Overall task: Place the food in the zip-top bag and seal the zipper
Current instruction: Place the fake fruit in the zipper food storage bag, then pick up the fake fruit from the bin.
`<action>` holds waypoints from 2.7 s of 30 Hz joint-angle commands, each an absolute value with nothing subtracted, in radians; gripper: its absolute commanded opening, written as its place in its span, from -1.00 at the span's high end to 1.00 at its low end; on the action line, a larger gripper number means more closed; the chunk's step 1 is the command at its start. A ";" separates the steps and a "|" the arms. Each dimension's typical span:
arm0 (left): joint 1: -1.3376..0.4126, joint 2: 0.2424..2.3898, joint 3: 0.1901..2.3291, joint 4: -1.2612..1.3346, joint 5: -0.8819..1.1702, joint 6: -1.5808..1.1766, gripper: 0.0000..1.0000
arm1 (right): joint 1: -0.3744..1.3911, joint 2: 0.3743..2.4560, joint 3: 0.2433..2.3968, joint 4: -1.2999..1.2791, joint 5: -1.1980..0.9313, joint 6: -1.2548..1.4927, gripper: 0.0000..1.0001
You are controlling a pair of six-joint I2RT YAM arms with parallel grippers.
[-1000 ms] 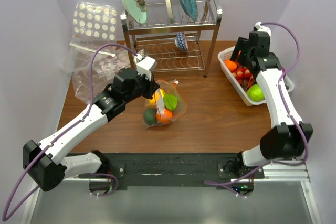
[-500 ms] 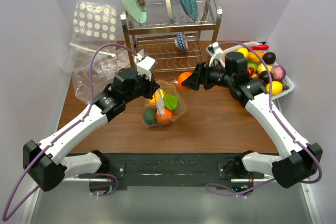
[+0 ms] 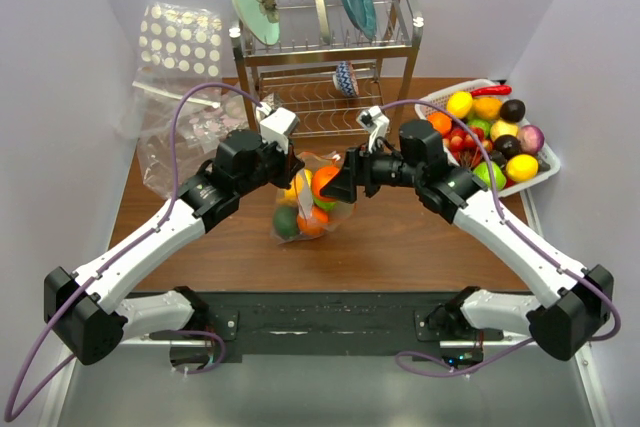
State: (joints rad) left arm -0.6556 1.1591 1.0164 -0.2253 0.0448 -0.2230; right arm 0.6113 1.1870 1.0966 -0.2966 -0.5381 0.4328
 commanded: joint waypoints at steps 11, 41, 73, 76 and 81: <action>-0.650 1.144 1.019 -0.186 0.044 -0.210 1.00 | 0.715 1.356 1.203 -0.287 -0.252 0.402 -0.13; -0.650 1.140 1.019 -0.184 0.049 -0.212 1.00 | 0.713 1.275 1.327 -0.592 0.547 0.310 -0.92; -0.650 1.140 1.019 -0.179 0.100 -0.219 1.00 | 0.138 1.396 1.155 -0.677 0.818 0.506 -0.98; -0.650 1.140 1.019 -0.183 0.100 -0.219 1.00 | 0.095 1.428 1.164 -0.646 0.773 0.496 -0.98; -0.649 1.137 1.022 -0.184 0.098 -0.218 1.00 | 0.034 1.488 1.186 -0.612 0.733 0.486 -0.98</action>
